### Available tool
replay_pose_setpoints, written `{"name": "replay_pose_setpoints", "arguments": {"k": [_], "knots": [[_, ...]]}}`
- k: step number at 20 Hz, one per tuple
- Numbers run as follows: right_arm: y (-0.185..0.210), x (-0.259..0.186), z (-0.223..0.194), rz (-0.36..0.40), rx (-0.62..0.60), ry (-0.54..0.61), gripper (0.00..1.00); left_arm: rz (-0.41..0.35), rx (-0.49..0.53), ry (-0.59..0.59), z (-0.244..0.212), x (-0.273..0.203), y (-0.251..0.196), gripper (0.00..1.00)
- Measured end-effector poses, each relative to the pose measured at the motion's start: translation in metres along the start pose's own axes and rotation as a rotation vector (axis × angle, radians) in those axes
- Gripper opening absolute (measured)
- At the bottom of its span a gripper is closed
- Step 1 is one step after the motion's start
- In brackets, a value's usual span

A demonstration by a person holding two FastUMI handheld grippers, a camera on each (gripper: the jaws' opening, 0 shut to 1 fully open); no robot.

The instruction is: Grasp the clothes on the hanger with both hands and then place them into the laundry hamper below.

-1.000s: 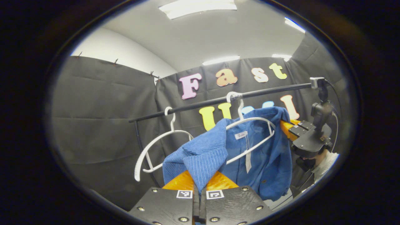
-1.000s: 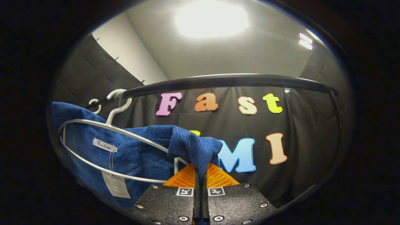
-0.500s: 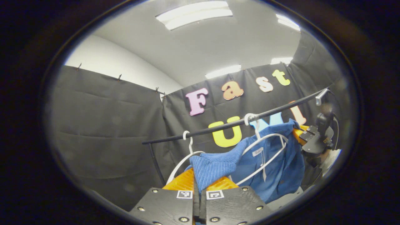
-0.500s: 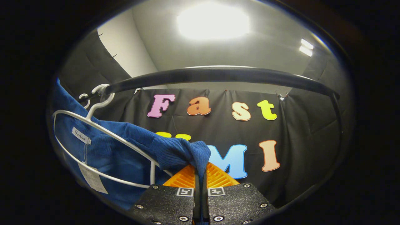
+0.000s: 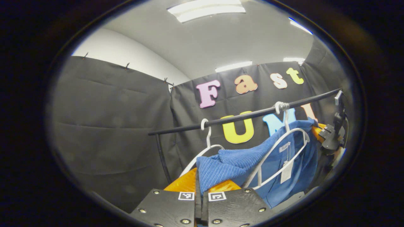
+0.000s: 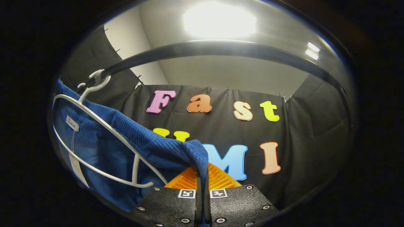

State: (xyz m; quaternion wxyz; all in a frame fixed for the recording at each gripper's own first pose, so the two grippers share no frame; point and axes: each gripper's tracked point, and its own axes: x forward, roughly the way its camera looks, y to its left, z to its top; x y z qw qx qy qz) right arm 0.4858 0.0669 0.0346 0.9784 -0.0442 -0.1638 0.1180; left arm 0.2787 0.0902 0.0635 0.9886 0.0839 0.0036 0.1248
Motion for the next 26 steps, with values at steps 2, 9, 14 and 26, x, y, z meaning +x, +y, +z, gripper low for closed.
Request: {"name": "replay_pose_setpoints", "arguments": {"k": [2,9,14,26], "knots": [[-0.003,0.002,-0.010,-0.003,0.006,0.013,0.02,0.005,-0.011,0.019,-0.011,0.010,-0.001,0.01],[-0.008,0.015,-0.041,-0.016,-0.018,0.076,0.02,-0.032,-0.025,0.096,-0.048,0.023,-0.019,0.00],[-0.006,0.005,-0.068,-0.001,-0.020,0.139,0.02,-0.051,-0.029,0.128,-0.070,0.023,-0.030,0.01],[0.013,-0.030,-0.128,0.065,-0.057,0.296,0.02,-0.038,-0.069,0.241,-0.141,0.017,-0.039,0.00]]}}
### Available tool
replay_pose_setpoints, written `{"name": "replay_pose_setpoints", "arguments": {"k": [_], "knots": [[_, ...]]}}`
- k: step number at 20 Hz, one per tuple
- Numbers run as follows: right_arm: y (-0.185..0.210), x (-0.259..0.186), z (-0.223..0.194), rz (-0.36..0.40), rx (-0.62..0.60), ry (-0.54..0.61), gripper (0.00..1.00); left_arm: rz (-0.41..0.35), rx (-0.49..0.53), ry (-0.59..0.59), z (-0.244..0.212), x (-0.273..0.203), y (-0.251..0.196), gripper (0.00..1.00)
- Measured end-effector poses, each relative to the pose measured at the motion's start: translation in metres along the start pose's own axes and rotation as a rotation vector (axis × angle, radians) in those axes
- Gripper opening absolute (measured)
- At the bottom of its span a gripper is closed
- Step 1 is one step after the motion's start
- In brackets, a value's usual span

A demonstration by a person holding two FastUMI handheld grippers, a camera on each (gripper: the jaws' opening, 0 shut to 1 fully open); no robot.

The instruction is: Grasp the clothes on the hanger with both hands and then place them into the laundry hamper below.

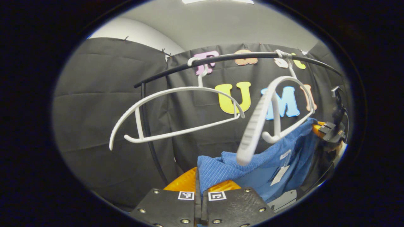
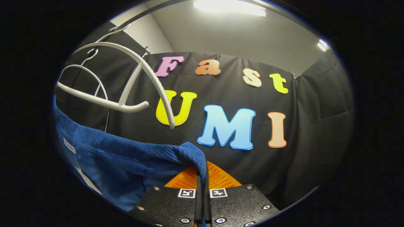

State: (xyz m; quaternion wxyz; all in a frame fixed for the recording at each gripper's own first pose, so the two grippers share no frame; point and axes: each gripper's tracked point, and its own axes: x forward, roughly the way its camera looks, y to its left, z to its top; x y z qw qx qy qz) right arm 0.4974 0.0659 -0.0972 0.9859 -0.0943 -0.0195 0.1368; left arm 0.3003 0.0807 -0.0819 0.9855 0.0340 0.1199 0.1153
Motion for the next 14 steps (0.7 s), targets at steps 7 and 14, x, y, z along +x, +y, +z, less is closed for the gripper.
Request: {"name": "replay_pose_setpoints", "arguments": {"k": [7,14], "knots": [[0.004,-0.037,-0.034,-0.001,0.018,0.086,0.02,-0.031,-0.021,0.048,-0.037,-0.031,-0.001,0.00],[0.024,-0.116,-0.008,-0.011,0.046,0.102,0.02,-0.149,-0.027,0.028,-0.032,-0.061,-0.015,0.01]]}}
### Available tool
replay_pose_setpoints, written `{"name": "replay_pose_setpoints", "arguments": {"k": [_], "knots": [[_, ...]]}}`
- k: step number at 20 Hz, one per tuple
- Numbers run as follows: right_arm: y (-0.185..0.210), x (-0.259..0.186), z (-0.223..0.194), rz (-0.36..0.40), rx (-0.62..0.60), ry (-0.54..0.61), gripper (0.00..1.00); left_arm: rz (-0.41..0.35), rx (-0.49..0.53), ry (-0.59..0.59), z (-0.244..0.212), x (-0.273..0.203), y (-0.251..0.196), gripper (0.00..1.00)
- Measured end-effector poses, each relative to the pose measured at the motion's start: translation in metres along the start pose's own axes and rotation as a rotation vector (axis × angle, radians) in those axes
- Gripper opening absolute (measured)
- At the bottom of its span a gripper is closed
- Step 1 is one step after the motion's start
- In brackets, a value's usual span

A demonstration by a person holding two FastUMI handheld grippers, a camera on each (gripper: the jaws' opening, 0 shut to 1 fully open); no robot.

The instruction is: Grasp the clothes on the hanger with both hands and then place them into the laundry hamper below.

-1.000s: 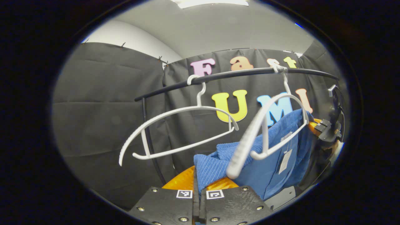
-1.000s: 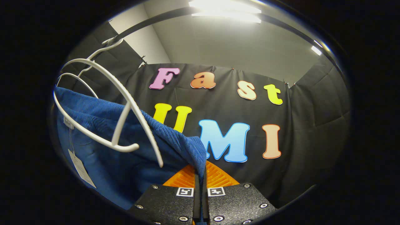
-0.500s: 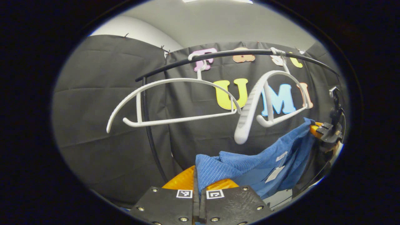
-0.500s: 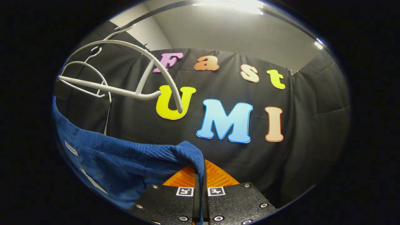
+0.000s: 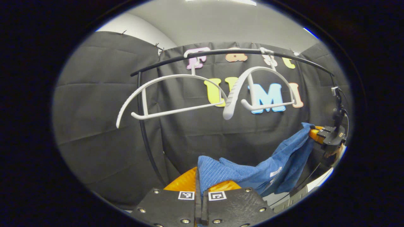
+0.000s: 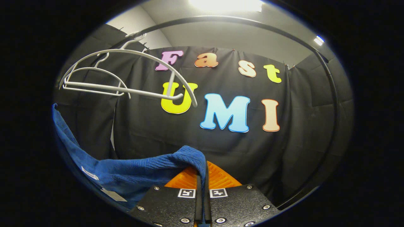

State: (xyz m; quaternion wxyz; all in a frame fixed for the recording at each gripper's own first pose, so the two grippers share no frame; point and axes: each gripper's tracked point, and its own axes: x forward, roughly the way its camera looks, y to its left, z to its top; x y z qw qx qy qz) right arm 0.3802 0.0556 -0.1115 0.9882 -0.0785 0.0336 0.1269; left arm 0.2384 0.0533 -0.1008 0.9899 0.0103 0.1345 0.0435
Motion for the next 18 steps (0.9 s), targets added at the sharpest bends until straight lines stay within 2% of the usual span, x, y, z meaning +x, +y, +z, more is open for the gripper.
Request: {"name": "replay_pose_setpoints", "arguments": {"k": [7,9,18], "knots": [[0.040,-0.085,0.032,-0.008,0.060,-0.024,0.02,-0.151,-0.019,-0.058,0.013,-0.042,-0.013,0.02],[0.055,-0.108,0.038,-0.008,0.067,-0.026,0.02,-0.195,-0.028,-0.078,0.018,-0.057,-0.020,0.00],[0.120,-0.184,0.055,0.000,0.098,-0.033,0.02,-0.393,-0.068,-0.117,0.022,-0.104,-0.033,0.01]]}}
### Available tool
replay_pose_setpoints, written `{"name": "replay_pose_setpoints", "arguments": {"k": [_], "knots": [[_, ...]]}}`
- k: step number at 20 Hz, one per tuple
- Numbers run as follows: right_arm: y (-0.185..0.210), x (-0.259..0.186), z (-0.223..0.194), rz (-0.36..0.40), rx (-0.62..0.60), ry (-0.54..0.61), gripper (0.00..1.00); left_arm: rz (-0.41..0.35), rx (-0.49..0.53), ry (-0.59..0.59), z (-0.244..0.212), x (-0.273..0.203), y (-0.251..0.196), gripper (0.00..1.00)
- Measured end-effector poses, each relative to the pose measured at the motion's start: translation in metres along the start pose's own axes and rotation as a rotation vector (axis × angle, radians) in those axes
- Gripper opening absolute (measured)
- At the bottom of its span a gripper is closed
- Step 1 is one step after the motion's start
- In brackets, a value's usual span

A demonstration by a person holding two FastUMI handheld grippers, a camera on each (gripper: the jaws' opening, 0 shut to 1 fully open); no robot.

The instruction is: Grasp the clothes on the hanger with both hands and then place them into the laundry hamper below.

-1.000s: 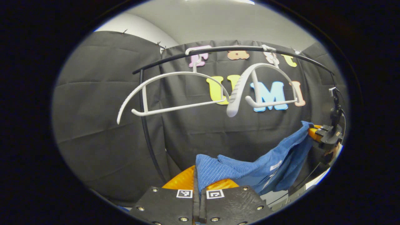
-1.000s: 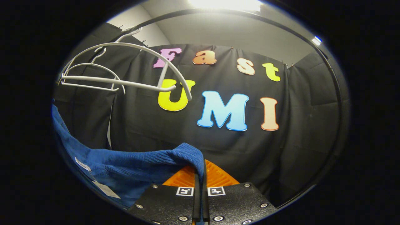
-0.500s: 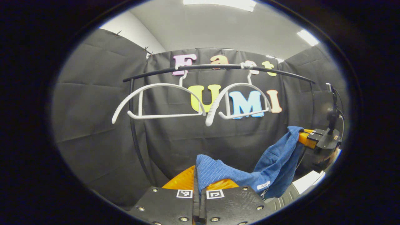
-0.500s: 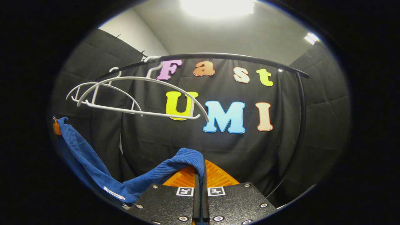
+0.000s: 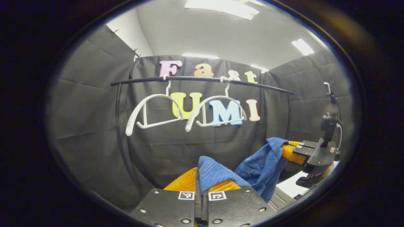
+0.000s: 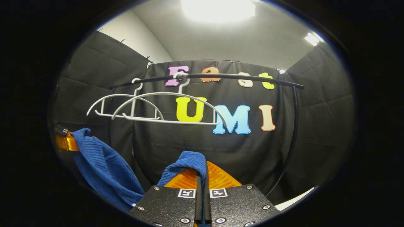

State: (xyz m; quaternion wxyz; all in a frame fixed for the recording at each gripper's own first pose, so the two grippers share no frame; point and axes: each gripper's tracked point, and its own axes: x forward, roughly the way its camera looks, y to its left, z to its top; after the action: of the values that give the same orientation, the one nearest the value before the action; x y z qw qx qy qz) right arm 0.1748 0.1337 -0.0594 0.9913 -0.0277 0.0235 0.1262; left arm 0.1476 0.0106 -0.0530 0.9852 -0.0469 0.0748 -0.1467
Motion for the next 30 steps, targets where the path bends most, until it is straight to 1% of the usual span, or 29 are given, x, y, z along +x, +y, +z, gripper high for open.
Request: {"name": "replay_pose_setpoints", "arguments": {"k": [2,6,10,14,17,20,23,24,28,30], "knots": [[0.014,-0.013,-0.003,0.010,0.003,0.008,0.02,-0.040,-0.013,0.002,-0.003,-0.006,-0.012,0.01],[0.037,-0.033,-0.017,0.046,0.019,0.054,0.02,-0.095,-0.019,0.014,-0.016,-0.003,-0.036,0.01],[0.058,-0.047,-0.048,0.083,0.035,0.112,0.02,-0.121,-0.033,0.045,-0.048,-0.005,-0.050,0.00],[0.064,-0.060,-0.097,0.087,0.064,0.199,0.02,-0.113,-0.059,0.111,-0.106,-0.026,-0.047,0.01],[0.064,-0.064,-0.137,0.078,0.092,0.277,0.02,-0.112,-0.073,0.167,-0.143,-0.015,-0.050,0.00],[0.062,-0.068,-0.168,0.063,0.112,0.345,0.02,-0.104,-0.095,0.220,-0.179,-0.006,-0.050,0.01],[0.064,-0.069,-0.197,0.052,0.108,0.394,0.02,-0.090,-0.095,0.271,-0.202,0.004,-0.049,0.00],[0.063,-0.071,-0.205,0.048,0.106,0.409,0.02,-0.086,-0.090,0.287,-0.209,0.007,-0.048,0.01],[0.059,-0.074,-0.236,0.047,0.094,0.471,0.03,-0.076,-0.080,0.363,-0.251,0.003,-0.048,0.01],[0.060,-0.076,-0.250,0.054,0.087,0.502,0.04,-0.071,-0.075,0.405,-0.264,0.005,-0.053,0.01]]}}
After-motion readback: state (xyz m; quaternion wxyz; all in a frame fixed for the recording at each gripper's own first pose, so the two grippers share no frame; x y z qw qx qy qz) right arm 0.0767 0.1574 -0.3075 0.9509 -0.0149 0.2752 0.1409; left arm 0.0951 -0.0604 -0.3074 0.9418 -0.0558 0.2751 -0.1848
